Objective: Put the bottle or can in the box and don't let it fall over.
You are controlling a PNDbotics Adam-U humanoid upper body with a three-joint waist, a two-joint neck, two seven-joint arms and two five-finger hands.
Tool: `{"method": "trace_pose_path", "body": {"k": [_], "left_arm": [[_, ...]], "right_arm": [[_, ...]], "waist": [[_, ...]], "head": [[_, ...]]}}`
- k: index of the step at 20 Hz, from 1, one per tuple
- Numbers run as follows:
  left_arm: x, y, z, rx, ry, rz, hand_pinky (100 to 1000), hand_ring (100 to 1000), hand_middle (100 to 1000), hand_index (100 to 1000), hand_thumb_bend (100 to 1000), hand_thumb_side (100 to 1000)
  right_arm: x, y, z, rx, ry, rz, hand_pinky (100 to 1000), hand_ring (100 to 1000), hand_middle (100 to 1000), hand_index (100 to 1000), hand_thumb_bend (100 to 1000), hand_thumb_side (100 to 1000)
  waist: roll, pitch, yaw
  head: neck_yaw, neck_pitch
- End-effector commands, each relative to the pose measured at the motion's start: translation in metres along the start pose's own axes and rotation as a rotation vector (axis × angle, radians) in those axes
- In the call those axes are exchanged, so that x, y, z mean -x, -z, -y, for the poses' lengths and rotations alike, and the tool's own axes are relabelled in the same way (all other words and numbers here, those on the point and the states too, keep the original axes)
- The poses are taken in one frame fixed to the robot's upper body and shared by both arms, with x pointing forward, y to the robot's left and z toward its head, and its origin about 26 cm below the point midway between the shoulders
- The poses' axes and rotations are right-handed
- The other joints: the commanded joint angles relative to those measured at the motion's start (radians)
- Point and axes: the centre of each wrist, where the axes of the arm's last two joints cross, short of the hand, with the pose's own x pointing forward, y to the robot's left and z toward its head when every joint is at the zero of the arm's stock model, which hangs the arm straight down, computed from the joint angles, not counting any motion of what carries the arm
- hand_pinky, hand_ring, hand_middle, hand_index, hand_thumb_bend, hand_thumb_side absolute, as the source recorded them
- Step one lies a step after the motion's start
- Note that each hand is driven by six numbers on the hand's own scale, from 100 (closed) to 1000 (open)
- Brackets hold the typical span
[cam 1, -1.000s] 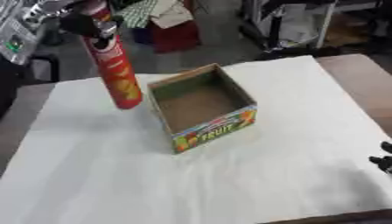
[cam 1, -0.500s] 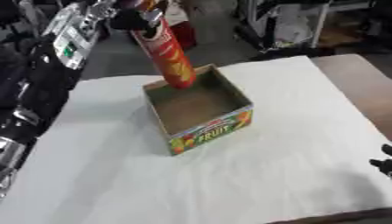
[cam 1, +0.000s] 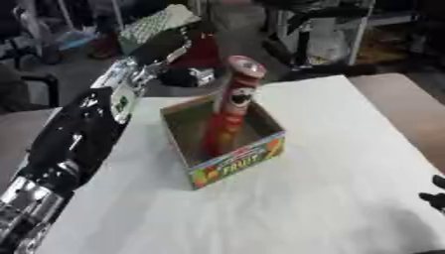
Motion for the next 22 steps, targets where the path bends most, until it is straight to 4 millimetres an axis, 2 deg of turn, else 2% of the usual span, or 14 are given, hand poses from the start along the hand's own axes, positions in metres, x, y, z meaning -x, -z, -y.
{"method": "trace_pose_path", "body": {"k": [1, 5, 7, 9, 11, 14, 16, 18, 22], "left_arm": [[0.017, -0.020, -0.039, -0.100, 0.007, 0.002, 961, 940, 952, 1000, 665, 965], [0.034, -0.081, -0.065, -0.250, -0.142, -0.093, 932, 888, 917, 1000, 579, 930], [0.036, -0.114, -0.069, -0.317, -0.228, -0.160, 912, 860, 900, 1000, 536, 924], [0.032, -0.143, -0.064, -0.393, -0.319, -0.225, 898, 842, 889, 1000, 514, 918], [0.024, -0.168, -0.051, -0.456, -0.406, -0.289, 886, 828, 884, 1000, 487, 923], [0.009, -0.203, -0.019, -0.494, -0.507, -0.393, 872, 808, 874, 1000, 456, 935], [-0.001, -0.219, 0.000, -0.502, -0.560, -0.456, 864, 794, 868, 1000, 446, 938], [-0.010, -0.228, 0.016, -0.527, -0.615, -0.510, 857, 781, 858, 1000, 435, 938], [-0.032, -0.227, 0.044, -0.568, -0.735, -0.577, 852, 772, 855, 1000, 420, 951]], "right_arm": [[-0.007, 0.002, 0.006, 0.018, -0.013, 0.024, 969, 855, 1000, 916, 100, 655], [-0.006, 0.001, 0.009, 0.031, -0.018, 0.018, 969, 855, 1000, 916, 100, 655], [-0.006, 0.000, 0.009, 0.035, -0.018, 0.015, 969, 856, 1000, 916, 100, 656], [-0.005, -0.001, 0.009, 0.039, -0.018, 0.014, 969, 856, 1000, 916, 100, 656], [-0.005, -0.001, 0.010, 0.048, -0.017, 0.013, 969, 856, 1000, 916, 100, 656], [-0.005, -0.002, 0.011, 0.058, -0.016, 0.013, 969, 856, 1000, 916, 100, 657], [-0.005, -0.002, 0.012, 0.064, -0.016, 0.014, 969, 855, 1000, 916, 100, 657], [-0.005, -0.002, 0.012, 0.068, -0.014, 0.013, 969, 855, 1000, 916, 100, 658], [-0.004, -0.002, 0.009, 0.061, -0.006, 0.013, 969, 856, 1000, 916, 100, 658]], "waist": [[-0.008, -0.006, 0.008], [-0.006, -0.003, 0.030], [-0.005, -0.002, 0.041], [-0.007, 0.000, 0.050], [-0.009, 0.003, 0.061], [-0.013, 0.008, 0.077], [-0.016, 0.012, 0.085], [-0.018, 0.015, 0.090], [-0.024, 0.014, 0.102]], "head": [[-0.012, -0.012], [-0.027, -0.010], [-0.028, -0.005], [-0.027, -0.001], [-0.027, 0.003], [-0.025, 0.013], [-0.026, 0.018], [-0.021, 0.023], [0.000, 0.042]]}}
